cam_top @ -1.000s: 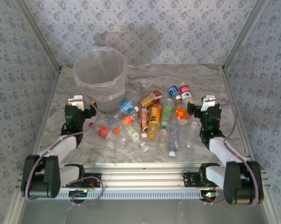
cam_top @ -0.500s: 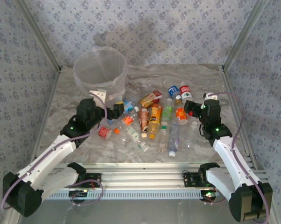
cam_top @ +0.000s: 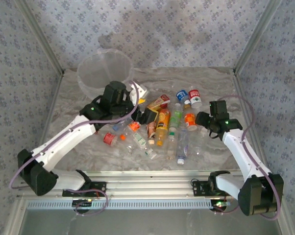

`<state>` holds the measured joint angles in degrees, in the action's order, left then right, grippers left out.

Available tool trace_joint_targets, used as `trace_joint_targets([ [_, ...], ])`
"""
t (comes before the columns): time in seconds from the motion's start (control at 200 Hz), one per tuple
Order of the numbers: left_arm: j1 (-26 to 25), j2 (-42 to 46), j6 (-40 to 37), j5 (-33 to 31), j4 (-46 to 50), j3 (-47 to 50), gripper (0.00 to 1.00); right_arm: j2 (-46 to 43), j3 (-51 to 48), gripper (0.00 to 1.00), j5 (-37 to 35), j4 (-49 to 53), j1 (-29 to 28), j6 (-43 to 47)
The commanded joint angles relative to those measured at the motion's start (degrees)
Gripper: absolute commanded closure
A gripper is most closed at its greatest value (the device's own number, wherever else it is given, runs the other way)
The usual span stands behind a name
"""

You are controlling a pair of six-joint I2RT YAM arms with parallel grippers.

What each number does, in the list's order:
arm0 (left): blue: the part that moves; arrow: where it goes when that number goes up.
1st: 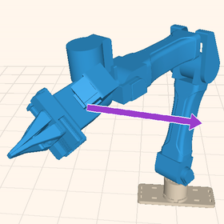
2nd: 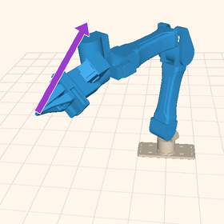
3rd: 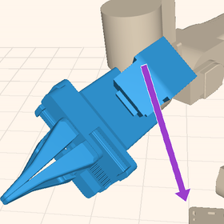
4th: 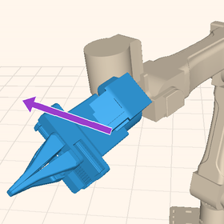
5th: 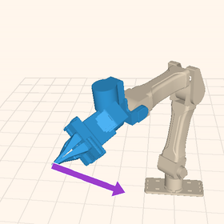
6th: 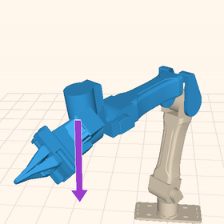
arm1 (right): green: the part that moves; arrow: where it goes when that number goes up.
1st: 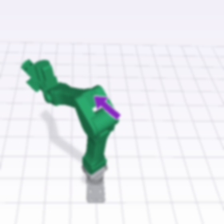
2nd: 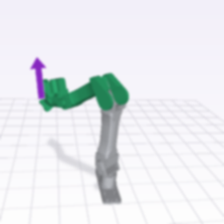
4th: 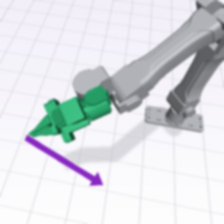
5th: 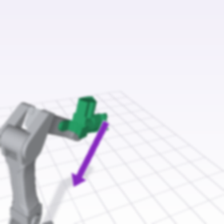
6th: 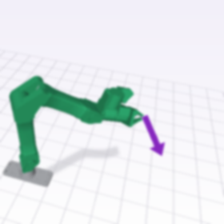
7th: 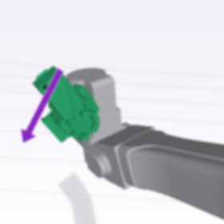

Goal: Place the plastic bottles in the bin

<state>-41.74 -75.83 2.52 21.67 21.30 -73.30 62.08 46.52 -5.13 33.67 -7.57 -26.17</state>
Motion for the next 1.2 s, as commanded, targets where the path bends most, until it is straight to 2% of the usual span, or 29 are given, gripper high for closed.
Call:
trace_joint_targets([
  [0.0,-0.3,-1.4,-5.3,5.3,3.2,-2.7,0.0,0.2,-0.9,0.25,0.6,7.1,0.3,-3.4],
  [0.12,-0.5,-1.5,-3.4,6.4,0.6,-1.0,0.0,1.0,-1.5,0.25,-0.1,9.9,0.3,-4.9],
  [0.25,-2.3,-0.5,-3.9,4.3,2.4,-1.4,0.0,2.0,-3.4,0.25,1.1,11.4,0.9,-5.3],
  [0.48,-3.0,1.4,-3.0,2.7,-0.7,2.1,0.0,5.8,-4.7,0.26,4.1,7.5,2.4,-4.9],
  [0.605,-3.0,1.5,-2.5,4.0,-1.1,2.8,0.0,7.0,-5.8,0.19,6.3,4.3,3.5,-4.8],
  [1.194,-3.9,-0.7,-0.5,2.7,-0.7,3.1,0.0,16.4,-7.9,0.21,8.8,-6.0,6.2,-2.5],
])
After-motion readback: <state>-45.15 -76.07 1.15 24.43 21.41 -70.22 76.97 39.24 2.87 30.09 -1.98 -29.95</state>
